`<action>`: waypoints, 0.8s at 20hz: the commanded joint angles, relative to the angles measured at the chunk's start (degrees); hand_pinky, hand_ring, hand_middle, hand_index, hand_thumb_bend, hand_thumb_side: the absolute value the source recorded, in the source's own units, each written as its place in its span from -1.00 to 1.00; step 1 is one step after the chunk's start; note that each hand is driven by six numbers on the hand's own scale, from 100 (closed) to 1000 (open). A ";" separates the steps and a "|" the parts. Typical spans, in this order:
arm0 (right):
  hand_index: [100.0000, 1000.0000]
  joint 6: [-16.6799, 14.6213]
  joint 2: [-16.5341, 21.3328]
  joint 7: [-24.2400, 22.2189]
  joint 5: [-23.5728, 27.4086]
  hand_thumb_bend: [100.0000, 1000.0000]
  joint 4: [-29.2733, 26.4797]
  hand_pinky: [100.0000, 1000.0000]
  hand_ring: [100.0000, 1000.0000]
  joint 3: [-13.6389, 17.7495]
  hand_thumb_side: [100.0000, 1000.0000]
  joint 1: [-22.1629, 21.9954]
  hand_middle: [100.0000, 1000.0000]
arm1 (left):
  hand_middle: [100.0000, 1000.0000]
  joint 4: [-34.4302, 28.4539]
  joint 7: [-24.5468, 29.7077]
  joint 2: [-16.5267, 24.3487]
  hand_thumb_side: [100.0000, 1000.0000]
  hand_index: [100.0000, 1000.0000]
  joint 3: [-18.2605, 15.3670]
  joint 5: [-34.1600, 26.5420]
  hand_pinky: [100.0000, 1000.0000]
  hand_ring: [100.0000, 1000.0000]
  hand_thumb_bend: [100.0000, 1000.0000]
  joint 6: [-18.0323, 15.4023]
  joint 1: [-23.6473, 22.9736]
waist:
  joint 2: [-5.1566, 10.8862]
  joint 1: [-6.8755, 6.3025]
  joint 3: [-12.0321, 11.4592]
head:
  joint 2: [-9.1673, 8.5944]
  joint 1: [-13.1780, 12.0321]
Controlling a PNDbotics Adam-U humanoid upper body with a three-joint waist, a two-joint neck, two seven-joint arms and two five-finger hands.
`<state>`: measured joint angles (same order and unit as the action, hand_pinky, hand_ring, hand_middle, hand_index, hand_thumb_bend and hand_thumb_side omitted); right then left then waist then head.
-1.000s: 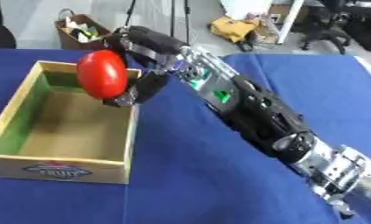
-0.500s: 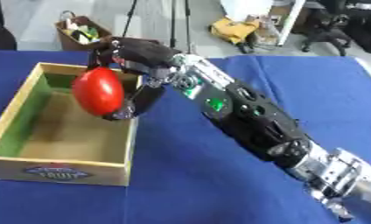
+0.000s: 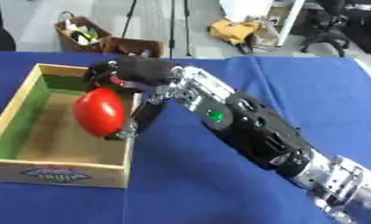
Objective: Pick up objects on the table and place them in the box.
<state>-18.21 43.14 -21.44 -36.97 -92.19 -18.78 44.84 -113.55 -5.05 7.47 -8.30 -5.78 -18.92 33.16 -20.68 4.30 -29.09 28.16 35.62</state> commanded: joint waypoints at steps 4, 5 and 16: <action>0.36 -2.69 2.12 -2.40 0.37 -1.00 -2.32 0.56 0.69 1.12 -0.08 0.21 0.73 | -0.02 -1.05 0.02 0.43 0.69 0.28 0.12 -0.02 -0.80 -0.20 -1.00 -0.11 0.89 | 1.00 -0.57 0.06 | -1.16 -0.27; 0.40 -2.84 2.20 -2.50 0.50 -1.00 -2.49 0.56 0.69 1.17 -0.07 0.13 0.74 | -0.02 -1.05 0.02 0.41 0.69 0.28 0.13 -0.01 -0.80 -0.20 -1.00 -0.10 0.89 | 1.00 -0.59 0.06 | -1.21 -0.20; 0.67 -2.56 2.56 -2.82 1.40 -1.00 -3.14 0.58 0.71 1.67 0.10 -0.51 0.75 | -0.02 -1.05 0.08 0.21 0.69 0.28 0.19 -0.05 -0.80 -0.20 -1.00 -0.16 1.17 | 0.80 -0.53 0.06 | -1.24 0.00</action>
<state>-20.96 43.81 -24.35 -36.10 -94.22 -18.09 43.77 -113.55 -5.04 7.00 -8.30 -5.78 -18.94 33.35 -20.89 4.18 -29.01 27.61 35.44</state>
